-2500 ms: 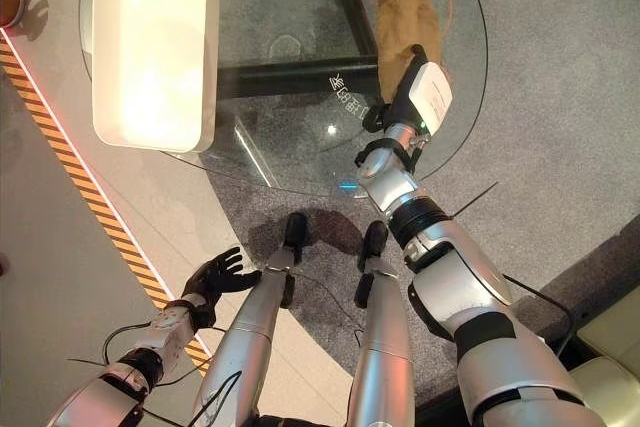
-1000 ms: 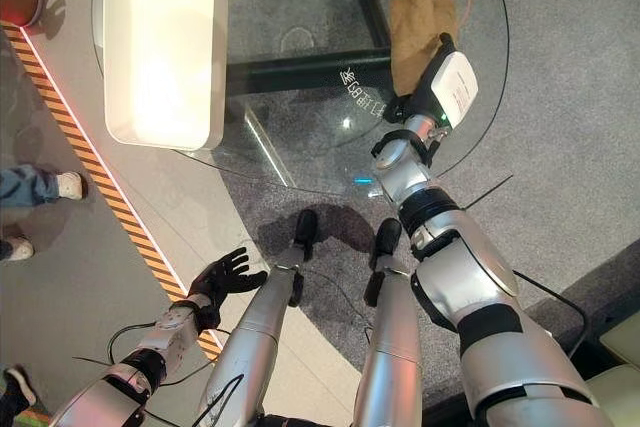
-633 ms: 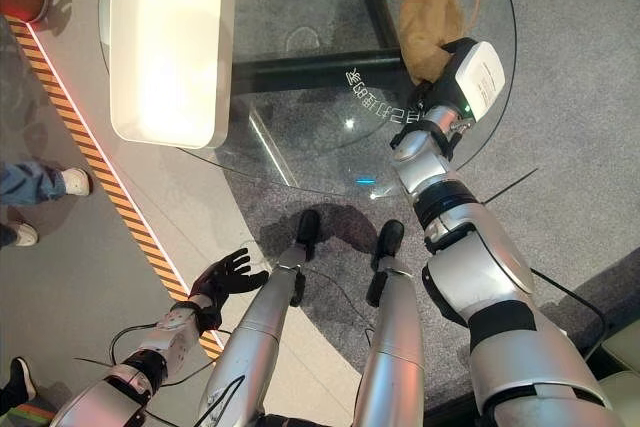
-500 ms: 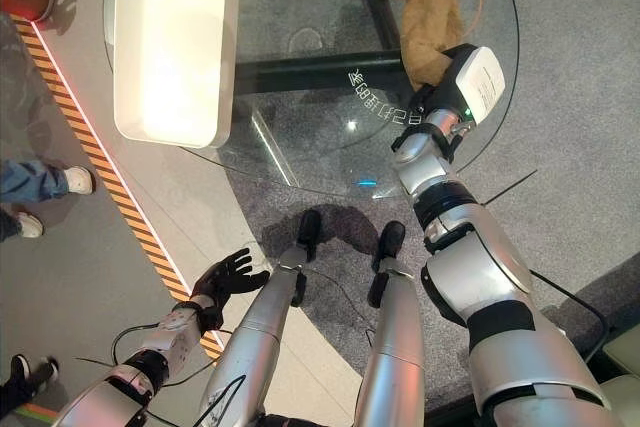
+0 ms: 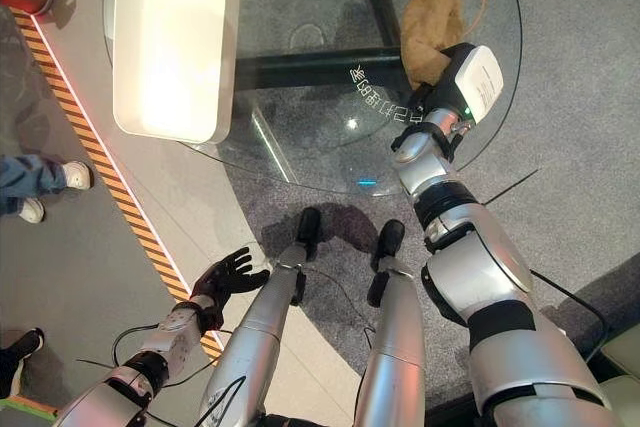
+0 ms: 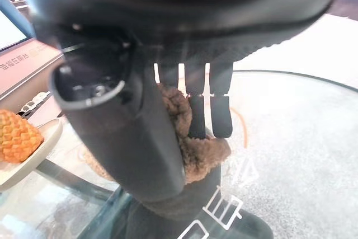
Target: Wipe the table with a cloth and put it in the basket.
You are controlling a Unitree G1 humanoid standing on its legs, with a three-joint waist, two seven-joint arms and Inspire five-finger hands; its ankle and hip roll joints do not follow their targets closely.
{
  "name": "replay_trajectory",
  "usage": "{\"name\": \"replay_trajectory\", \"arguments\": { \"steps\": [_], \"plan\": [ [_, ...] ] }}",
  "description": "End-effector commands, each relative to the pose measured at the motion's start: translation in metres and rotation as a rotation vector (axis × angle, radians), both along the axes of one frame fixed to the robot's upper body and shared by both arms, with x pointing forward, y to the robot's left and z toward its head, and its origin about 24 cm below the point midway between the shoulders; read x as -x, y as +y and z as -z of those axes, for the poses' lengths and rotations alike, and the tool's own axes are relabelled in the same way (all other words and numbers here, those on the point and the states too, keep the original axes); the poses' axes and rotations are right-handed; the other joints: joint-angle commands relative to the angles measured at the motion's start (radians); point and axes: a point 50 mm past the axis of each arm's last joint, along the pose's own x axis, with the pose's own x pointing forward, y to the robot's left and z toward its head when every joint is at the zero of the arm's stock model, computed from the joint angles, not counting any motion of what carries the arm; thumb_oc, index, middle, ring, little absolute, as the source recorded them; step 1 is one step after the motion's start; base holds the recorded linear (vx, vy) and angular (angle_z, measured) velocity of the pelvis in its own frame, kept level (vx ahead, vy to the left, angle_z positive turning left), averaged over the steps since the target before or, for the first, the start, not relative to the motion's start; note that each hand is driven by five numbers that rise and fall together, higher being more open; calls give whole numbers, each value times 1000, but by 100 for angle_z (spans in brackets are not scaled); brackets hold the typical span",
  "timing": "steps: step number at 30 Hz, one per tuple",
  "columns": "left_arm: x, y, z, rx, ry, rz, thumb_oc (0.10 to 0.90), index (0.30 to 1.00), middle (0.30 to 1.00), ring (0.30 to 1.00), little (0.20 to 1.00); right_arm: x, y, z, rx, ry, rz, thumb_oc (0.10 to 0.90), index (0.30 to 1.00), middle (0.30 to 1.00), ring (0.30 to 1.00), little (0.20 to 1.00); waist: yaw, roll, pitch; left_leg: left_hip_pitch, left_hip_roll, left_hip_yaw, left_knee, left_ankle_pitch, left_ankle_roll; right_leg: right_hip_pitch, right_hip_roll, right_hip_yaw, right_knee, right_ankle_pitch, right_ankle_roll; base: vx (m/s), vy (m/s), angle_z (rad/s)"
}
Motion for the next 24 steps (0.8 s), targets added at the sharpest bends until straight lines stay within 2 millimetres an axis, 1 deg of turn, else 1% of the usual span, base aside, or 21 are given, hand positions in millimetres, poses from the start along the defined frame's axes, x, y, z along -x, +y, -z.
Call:
{"name": "replay_trajectory", "arguments": {
  "steps": [1, 2, 4, 6, 8, 9, 10, 13, 15, 20, 21, 24],
  "plan": [
    [15, 2, 11, 13, 37, -24, 800, 900, 900, 900, 900, -2, 33, -50, 138, -141, -187, 100, 300, 300, 300, 200, -1, 58, -18, 0, -54, 95, 41, -54, 86, 29, 33, -59, -70, 7, 9, 0, 0, 0],
    [14, 3, 11, 12, 37, -23, 800, 900, 900, 900, 900, -2, 42, -50, 166, -137, -235, 100, 300, 300, 300, 200, 0, 57, -18, 1, -55, 94, 40, -52, 85, 31, 34, -60, -71, 7, 9, 0, 0, 0],
    [15, 3, 11, 11, 38, -20, 800, 900, 900, 900, 900, -2, 50, -50, 183, -133, -286, 100, 300, 300, 300, 200, 1, 57, -18, 3, -56, 93, 38, -51, 85, 32, 34, -61, -71, 7, 9, 0, 0, 0],
    [13, 2, 10, 11, 36, -18, 800, 900, 900, 900, 900, -1, 65, -50, 224, -134, -352, 100, 300, 300, 300, 200, 1, 57, -18, 3, -58, 91, 35, -49, 85, 32, 34, -62, -73, 6, 9, 0, 0, 0],
    [13, 2, 10, 10, 37, -19, 800, 900, 900, 900, 900, 0, 73, -49, 255, -131, -394, 100, 300, 300, 300, 200, 2, 57, -18, 3, -59, 91, 36, -48, 84, 31, 33, -63, -70, 5, 9, 0, 0, 0],
    [13, 1, 10, 9, 36, -19, 800, 900, 900, 900, 900, 1, 84, -48, 280, -125, -452, 100, 300, 300, 300, 200, 3, 57, -18, 2, -59, 90, 35, -46, 83, 30, 33, -63, -69, 4, 8, 0, 0, 0],
    [13, 1, 10, 9, 36, -19, 800, 900, 900, 900, 900, 1, 86, -48, 286, -124, -461, 100, 300, 300, 300, 200, 3, 57, -18, 2, -60, 90, 34, -46, 83, 30, 33, -63, -69, 4, 8, 0, 0, 0],
    [13, 0, 9, 5, 36, -17, 800, 900, 900, 900, 900, 4, 101, -47, 341, -105, -544, 100, 300, 300, 300, 200, 5, 56, -18, 6, -62, 88, 29, -43, 82, 34, 33, -66, -72, 4, 8, 0, 0, 0],
    [12, 0, 9, 5, 35, -15, 800, 900, 900, 900, 900, 7, 114, -44, 376, -93, -597, 100, 300, 300, 300, 200, 5, 56, -18, 6, -63, 88, 28, -41, 82, 33, 33, -67, -72, 4, 8, 0, 0, 0],
    [11, -1, 7, 6, 31, -10, 800, 900, 900, 900, 900, 12, 133, -35, 424, -60, -691, 100, 300, 300, 300, 200, 5, 56, -18, 7, -64, 87, 22, -37, 80, 34, 34, -66, -75, 3, 9, 0, 0, 0],
    [11, -1, 7, 7, 29, -9, 800, 900, 900, 900, 900, 15, 139, -32, 447, -44, -727, 100, 300, 300, 300, 200, 4, 56, -18, 7, -65, 87, 20, -36, 80, 34, 34, -67, -77, 4, 9, 0, 0, 0],
    [9, -2, 6, 5, 28, -9, 800, 900, 900, 900, 900, 19, 151, -24, 490, -13, -791, 100, 300, 300, 300, 200, 4, 54, -18, 4, -65, 88, 18, -33, 81, 31, 34, -68, -78, 5, 10, -6, -4, 2]
  ]
}}
